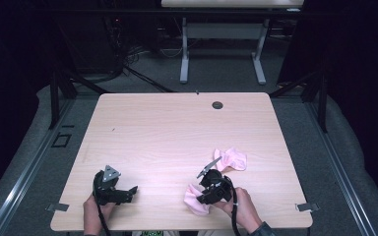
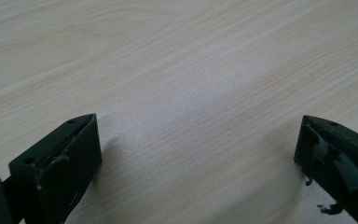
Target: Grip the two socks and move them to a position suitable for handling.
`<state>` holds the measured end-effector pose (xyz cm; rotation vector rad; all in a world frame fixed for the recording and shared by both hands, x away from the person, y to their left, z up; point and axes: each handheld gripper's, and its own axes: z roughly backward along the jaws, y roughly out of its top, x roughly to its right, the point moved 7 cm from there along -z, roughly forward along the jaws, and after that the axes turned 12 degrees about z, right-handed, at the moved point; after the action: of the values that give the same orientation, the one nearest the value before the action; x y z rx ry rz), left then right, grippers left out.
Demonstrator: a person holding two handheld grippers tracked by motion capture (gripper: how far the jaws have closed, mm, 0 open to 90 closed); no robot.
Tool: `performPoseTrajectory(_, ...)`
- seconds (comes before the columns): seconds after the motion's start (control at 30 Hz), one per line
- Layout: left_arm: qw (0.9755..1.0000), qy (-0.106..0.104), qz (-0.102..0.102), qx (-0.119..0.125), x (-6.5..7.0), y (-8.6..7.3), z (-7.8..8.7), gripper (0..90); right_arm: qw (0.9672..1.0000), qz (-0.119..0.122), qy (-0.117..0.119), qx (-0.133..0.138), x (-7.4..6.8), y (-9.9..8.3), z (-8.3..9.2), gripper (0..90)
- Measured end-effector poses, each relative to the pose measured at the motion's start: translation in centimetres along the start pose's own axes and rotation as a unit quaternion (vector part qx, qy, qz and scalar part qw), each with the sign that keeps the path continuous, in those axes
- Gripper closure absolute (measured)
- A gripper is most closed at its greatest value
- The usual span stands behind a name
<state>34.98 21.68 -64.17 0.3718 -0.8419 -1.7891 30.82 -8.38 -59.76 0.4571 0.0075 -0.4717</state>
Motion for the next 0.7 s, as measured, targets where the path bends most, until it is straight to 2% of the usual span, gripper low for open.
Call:
performPoseTrajectory(0.03,1.0,0.0,0.0,0.0,0.0,0.0,0.0,0.3,0.9999,0.009,-0.001,-0.015,0.1,-0.3,-0.8,69.4)
performPoseTrajectory(0.07,1.0,0.0,0.0,0.0,0.0,0.0,0.0,0.3,0.9999,0.009,-0.001,-0.015,0.1,-0.3,-0.8,69.4)
performPoseTrajectory(0.1,1.0,0.0,0.0,0.0,0.0,0.0,0.0,0.3,1.0,-0.001,0.0,-0.009,0.1,-0.3,-1.5,61.1)
performPoseTrajectory(0.17,1.0,0.0,0.0,0.0,0.0,0.0,0.0,0.3,0.9999,-0.004,0.001,-0.013,0.5,-0.5,-1.6,46.4)
performPoseTrajectory(0.2,1.0,0.0,0.0,0.0,0.0,0.0,0.0,0.3,1.0,-0.007,0.002,-0.005,0.6,-0.6,-1.6,38.9)
performPoseTrajectory(0.23,1.0,0.0,0.0,0.0,0.0,0.0,0.0,0.3,1.0,-0.007,0.002,-0.005,0.6,-0.6,-1.6,38.9)
performPoseTrajectory(0.3,1.0,0.0,0.0,0.0,0.0,0.0,0.0,0.3,0.9999,-0.01,-0.004,0.002,0.8,-0.6,-0.9,23.2)
performPoseTrajectory(0.33,1.0,0.0,0.0,0.0,0.0,0.0,0.0,0.3,0.9998,-0.014,-0.011,0.012,1.2,-0.7,0.1,14.7)
performPoseTrajectory(0.37,1.0,0.0,0.0,0.0,0.0,0.0,0.0,0.3,0.9994,-0.023,-0.015,0.021,1.4,-0.6,0.6,13.3)
performPoseTrajectory(0.43,1.0,0.0,0.001,0.0,0.0,0.0,0.0,0.3,0.9993,-0.025,-0.019,0.02,1.9,-0.7,1.2,10.7)
performPoseTrajectory(0.53,1.0,0.0,0.001,0.0,0.0,0.0,0.0,0.3,0.9975,-0.048,-0.038,0.036,3.5,-0.6,3.0,0.2)
performPoseTrajectory(0.57,1.0,0.0,0.001,0.0,0.0,0.0,0.0,0.3,0.9969,-0.052,-0.048,0.036,4.3,-0.7,3.7,0.0)
performPoseTrajectory(0.63,1.0,0.0,0.001,0.0,0.0,0.0,0.0,0.3,0.9943,-0.075,-0.058,0.049,5.8,-0.6,4.8,0.0)
performPoseTrajectory(0.67,1.0,0.0,0.001,0.0,0.0,0.0,0.0,0.3,0.9905,-0.104,-0.067,0.058,7.6,-0.7,5.7,0.0)
performPoseTrajectory(0.7,1.0,0.0,0.001,0.0,0.0,0.0,0.0,0.3,0.9905,-0.104,-0.067,0.058,7.6,-0.7,5.7,0.0)
